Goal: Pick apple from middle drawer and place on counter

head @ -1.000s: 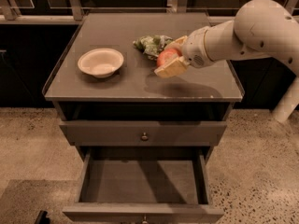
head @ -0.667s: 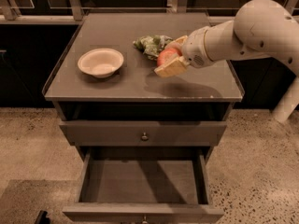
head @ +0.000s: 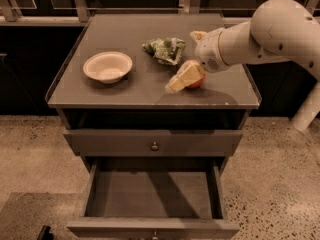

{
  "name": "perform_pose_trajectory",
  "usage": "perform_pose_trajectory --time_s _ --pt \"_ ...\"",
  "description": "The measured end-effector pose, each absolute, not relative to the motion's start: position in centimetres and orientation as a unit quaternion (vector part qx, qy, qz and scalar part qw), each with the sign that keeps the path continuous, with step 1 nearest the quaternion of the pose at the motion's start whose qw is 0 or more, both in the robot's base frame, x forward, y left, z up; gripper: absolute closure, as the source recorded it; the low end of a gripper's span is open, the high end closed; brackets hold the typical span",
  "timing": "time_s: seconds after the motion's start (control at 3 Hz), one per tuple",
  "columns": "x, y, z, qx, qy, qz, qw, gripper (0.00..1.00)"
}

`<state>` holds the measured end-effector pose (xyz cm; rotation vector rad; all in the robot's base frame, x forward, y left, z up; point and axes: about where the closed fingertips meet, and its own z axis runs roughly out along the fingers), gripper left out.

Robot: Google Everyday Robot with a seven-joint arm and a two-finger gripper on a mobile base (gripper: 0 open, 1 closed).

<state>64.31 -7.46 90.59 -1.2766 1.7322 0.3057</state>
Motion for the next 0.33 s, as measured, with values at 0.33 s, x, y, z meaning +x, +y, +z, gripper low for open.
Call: perform_pose_trajectory --time_s 0.33 --pt "64.31 -7.46 90.59 -0.520 0.705 0.124 0.465 0.00"
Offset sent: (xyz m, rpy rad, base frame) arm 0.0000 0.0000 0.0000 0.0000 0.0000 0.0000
